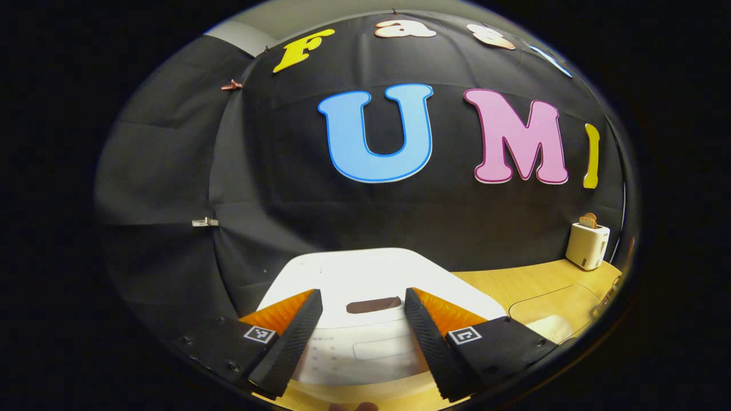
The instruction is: Close the left gripper, press the button to open the rice cooker; take a wooden spoon from the chopstick holder with the right hand, scoop a spoonful of rice and pour it into the rice cooker, then put the wooden spoon back into the chopstick holder.
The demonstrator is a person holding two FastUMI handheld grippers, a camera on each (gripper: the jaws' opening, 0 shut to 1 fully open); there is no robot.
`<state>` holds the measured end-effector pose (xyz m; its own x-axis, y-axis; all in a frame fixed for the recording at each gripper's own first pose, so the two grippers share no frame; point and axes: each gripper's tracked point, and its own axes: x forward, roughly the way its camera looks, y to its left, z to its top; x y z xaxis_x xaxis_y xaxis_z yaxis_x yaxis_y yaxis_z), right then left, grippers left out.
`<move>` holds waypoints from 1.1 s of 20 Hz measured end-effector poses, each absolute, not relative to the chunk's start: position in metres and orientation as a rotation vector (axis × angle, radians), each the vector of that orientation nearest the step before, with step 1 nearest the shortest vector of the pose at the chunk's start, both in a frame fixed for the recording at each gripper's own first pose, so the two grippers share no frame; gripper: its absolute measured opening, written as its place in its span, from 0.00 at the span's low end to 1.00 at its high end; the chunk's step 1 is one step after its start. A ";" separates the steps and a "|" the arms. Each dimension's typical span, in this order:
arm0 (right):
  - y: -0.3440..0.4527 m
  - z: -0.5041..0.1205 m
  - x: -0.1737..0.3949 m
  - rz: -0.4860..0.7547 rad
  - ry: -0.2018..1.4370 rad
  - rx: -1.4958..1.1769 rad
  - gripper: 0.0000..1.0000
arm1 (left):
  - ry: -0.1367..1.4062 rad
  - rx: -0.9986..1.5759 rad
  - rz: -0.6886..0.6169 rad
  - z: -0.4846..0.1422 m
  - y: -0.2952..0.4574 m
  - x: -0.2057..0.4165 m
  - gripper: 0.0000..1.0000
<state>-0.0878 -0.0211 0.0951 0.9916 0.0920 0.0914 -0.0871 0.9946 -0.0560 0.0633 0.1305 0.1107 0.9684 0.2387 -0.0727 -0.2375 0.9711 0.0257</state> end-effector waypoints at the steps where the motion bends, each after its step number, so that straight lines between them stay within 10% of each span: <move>1: -0.021 0.093 -0.087 0.089 -0.089 -0.051 0.80 | 0.087 0.009 0.234 0.109 0.130 0.064 0.94; 11: -0.011 0.088 -0.080 0.096 -0.126 -0.048 0.80 | -0.136 -0.038 0.143 0.153 0.095 0.011 0.93; 22: 0.019 0.065 -0.063 0.104 -0.164 -0.137 0.96 | -0.125 -0.036 -0.126 0.066 0.000 -0.031 0.94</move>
<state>-0.0630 0.0190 0.0649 0.9812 0.1145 0.1556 -0.0921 0.9853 -0.1440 -0.0313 -0.0002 0.0657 0.9843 -0.1232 0.1262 0.1276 0.9914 -0.0277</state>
